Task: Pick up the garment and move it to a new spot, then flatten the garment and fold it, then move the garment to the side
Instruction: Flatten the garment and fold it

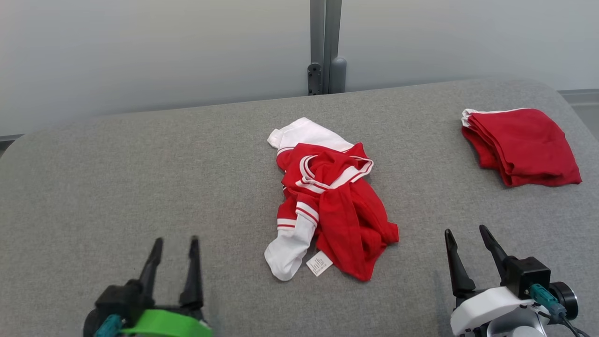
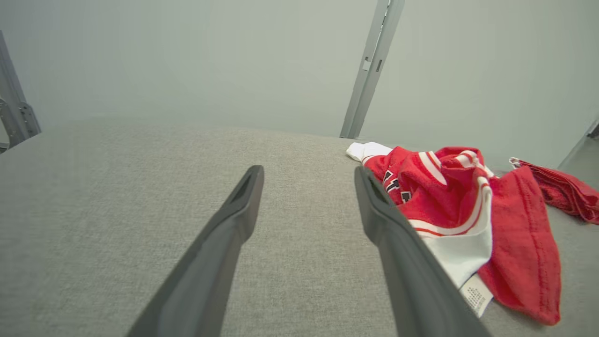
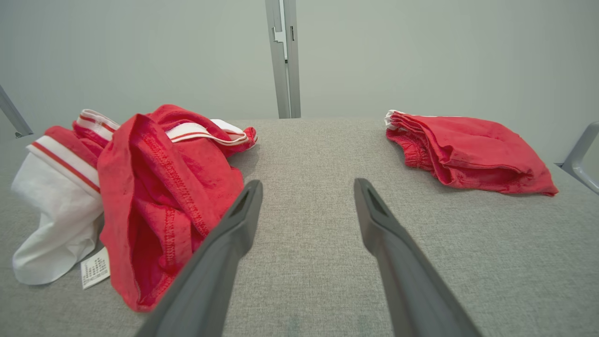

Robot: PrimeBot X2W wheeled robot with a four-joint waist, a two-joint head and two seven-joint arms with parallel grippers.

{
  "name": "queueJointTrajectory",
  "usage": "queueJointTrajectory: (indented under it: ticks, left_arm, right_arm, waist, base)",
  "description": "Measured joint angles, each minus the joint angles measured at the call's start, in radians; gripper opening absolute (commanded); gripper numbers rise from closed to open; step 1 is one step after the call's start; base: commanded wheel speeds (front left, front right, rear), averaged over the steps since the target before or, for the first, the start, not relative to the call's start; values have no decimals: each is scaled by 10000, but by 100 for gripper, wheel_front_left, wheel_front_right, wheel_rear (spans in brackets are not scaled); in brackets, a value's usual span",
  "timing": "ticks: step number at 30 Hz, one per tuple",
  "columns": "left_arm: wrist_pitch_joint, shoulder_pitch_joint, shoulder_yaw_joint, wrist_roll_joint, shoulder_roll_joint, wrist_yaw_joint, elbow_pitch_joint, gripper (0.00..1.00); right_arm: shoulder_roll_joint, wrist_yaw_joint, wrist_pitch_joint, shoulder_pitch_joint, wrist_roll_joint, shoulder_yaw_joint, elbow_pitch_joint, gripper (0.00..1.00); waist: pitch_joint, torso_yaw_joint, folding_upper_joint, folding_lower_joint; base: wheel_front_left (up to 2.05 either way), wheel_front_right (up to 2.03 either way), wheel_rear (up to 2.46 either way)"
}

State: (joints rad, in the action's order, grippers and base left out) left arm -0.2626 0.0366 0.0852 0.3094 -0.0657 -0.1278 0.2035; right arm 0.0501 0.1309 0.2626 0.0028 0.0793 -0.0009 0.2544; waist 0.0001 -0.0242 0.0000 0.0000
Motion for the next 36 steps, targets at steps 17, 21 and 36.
queueJointTrajectory:
  ticks: [17, 21, 36]
  left_arm:
    - [1923, -2595, 3687, 1848, 0, -12, 1047, 100]
    - [1952, -2924, 3519, 1881, -111, 46, 1914, 100]
    - [2276, -3253, 1430, 4684, -1235, 23, -656, 0]
  right_arm:
    - [-4, 0, 0, -768, 234, 376, -107, 100]
    - [-6, 0, 0, -863, 267, 380, -144, 100]
    - [-4, 0, 0, -780, 305, 132, -109, 100]
  waist:
    - [1029, -889, 1, 0]
    - [1286, -1172, 1, 0]
    - [1298, -944, 1, 0]
  base:
    - [0, 0, 0]
    - [0, 0, 0]
    - [0, 0, 0]
